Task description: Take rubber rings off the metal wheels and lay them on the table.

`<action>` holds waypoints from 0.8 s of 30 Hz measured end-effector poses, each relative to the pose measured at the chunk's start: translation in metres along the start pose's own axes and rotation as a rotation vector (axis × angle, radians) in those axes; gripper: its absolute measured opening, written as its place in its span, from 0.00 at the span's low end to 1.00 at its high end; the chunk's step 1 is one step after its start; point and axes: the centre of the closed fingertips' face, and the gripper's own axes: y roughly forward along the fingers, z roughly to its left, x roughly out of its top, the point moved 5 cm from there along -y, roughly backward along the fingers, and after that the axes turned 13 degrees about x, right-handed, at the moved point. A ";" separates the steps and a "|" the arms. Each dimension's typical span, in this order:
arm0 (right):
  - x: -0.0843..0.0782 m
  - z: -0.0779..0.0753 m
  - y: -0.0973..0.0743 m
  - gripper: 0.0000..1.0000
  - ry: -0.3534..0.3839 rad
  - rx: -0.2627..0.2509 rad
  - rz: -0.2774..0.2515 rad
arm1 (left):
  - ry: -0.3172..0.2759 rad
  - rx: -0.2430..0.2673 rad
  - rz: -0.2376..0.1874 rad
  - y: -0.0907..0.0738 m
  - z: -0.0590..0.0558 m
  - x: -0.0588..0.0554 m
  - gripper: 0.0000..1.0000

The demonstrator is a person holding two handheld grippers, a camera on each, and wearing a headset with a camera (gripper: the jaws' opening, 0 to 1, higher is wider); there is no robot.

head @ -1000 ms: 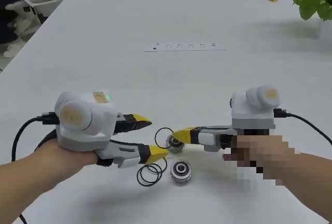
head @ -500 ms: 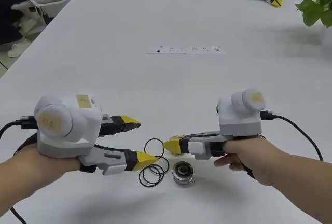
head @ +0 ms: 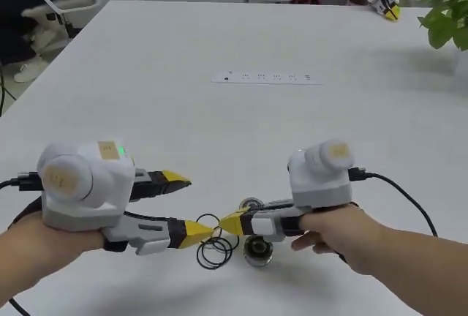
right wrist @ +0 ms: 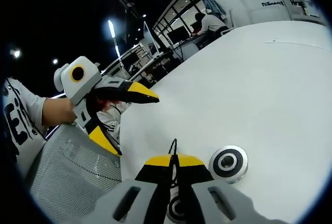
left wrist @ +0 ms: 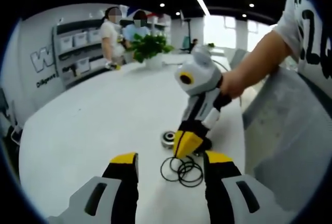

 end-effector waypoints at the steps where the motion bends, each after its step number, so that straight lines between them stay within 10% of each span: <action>1: 0.000 0.000 -0.001 0.01 -0.003 -0.003 0.004 | 0.000 -0.001 0.001 0.000 -0.001 0.000 0.52; 24: 0.018 0.019 -0.027 0.23 -0.134 -0.055 0.031 | -0.022 0.016 0.003 -0.017 0.006 -0.001 0.52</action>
